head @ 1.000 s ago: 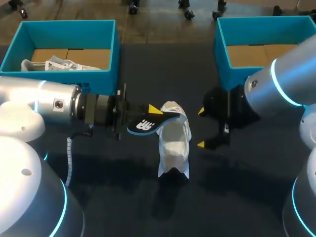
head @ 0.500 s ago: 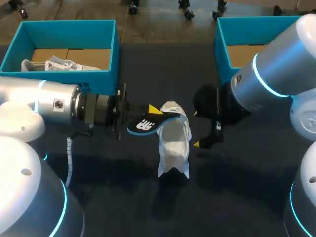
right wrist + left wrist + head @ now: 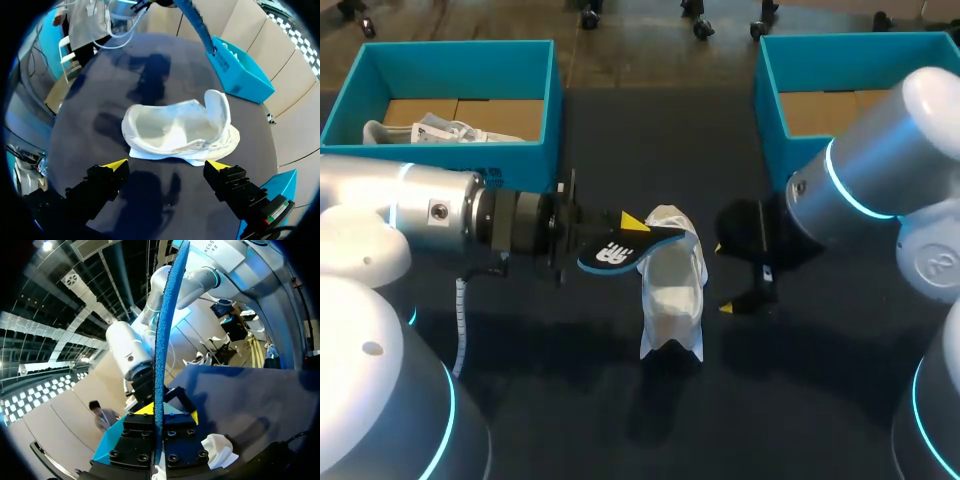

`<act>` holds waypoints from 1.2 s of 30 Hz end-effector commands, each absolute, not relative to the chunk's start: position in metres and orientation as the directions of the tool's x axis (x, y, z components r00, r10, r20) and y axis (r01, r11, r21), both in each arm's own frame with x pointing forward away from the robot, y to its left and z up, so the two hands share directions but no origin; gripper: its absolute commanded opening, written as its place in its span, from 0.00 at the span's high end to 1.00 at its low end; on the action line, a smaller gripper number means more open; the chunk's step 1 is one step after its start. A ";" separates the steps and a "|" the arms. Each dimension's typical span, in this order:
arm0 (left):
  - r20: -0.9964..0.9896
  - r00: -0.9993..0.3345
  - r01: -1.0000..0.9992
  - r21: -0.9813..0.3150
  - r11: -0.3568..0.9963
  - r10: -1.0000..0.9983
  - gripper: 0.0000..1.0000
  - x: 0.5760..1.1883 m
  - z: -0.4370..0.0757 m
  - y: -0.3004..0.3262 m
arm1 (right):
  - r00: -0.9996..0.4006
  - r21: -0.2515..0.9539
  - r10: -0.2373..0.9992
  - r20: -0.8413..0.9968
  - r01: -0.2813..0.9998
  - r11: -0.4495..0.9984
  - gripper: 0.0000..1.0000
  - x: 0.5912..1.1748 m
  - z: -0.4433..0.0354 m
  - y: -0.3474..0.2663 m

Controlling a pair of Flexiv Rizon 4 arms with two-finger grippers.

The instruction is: Take the shoe out of the shoebox, open the shoe tongue, remove and reinsert the insole, then place the shoe into the shoebox

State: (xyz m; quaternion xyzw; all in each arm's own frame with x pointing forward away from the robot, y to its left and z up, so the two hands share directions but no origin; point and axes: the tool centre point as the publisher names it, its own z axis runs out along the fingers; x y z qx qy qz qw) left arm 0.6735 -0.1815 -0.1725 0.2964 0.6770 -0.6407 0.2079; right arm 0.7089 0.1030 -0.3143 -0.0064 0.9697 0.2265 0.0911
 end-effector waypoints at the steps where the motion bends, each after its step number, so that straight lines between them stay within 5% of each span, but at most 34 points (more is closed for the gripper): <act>1: -0.661 -0.738 0.668 -0.744 0.004 0.138 1.00 0.674 -0.172 -0.182 | -0.983 0.461 0.038 -0.181 -0.051 0.886 0.00 0.714 -0.328 0.104; 36: -0.661 -0.738 0.668 -0.744 0.004 0.138 1.00 0.674 -0.172 -0.182 | -0.981 0.436 0.052 -0.186 -0.035 0.899 0.00 0.727 -0.325 0.110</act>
